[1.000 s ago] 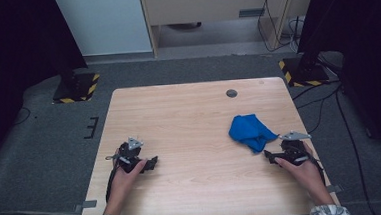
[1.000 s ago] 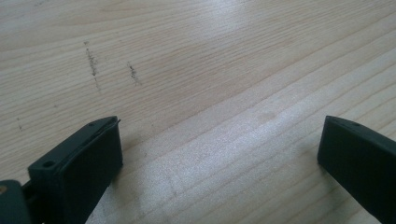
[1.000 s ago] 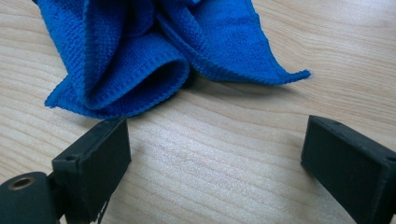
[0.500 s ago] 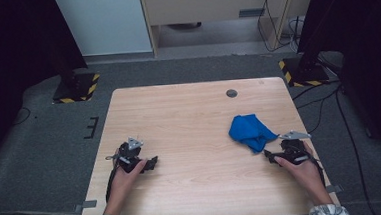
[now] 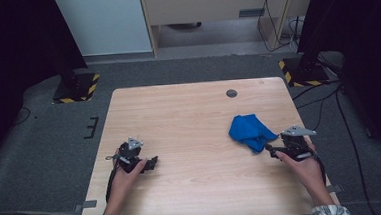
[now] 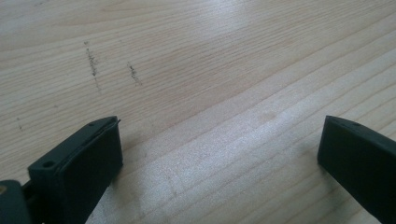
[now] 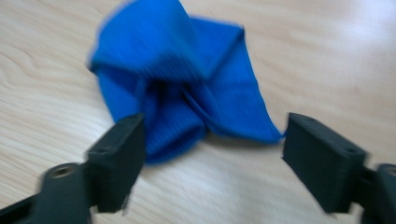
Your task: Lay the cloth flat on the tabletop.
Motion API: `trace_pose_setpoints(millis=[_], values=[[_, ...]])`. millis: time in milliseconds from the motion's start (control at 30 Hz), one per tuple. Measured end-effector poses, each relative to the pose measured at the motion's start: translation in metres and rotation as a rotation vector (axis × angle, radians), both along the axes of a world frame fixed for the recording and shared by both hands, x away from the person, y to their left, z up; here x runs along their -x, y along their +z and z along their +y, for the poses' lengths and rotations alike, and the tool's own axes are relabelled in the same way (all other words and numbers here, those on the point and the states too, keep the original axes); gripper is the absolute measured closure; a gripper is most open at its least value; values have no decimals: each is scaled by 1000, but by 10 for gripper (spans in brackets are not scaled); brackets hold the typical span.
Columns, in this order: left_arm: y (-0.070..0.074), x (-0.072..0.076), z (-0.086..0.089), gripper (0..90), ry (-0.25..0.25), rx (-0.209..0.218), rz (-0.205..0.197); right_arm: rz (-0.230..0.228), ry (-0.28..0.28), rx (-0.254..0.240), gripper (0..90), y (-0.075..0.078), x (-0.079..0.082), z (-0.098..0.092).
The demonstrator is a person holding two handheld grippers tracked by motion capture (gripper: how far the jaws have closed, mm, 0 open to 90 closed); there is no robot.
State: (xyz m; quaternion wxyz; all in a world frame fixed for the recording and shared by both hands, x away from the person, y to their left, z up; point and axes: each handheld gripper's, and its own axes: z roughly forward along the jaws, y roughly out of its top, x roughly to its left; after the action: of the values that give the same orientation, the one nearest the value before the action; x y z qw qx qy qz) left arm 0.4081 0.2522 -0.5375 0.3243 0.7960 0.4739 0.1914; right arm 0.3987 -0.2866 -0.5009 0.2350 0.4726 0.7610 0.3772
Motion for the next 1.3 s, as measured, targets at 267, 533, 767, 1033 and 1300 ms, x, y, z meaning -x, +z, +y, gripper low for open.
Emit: trace_pose_setpoints(millis=[267, 533, 767, 1033, 1300], values=[[0, 0, 0, 0, -1, 0, -1, -47, 113, -35, 315, 28, -12, 33], [0, 0, 0, 0, -1, 0, -1, 47, 129, 40, 197, 5, -42, 62], [0, 0, 0, 0, -1, 0, -1, 120, 150, 100, 406, -17, -53, 68], [0, 0, 0, 0, -2, 0, 0, 101, 159, 93, 716, -15, -50, 66], [0, 0, 0, 0, -2, 0, -1, 49, 228, -21, 725, 12, -35, 92]])
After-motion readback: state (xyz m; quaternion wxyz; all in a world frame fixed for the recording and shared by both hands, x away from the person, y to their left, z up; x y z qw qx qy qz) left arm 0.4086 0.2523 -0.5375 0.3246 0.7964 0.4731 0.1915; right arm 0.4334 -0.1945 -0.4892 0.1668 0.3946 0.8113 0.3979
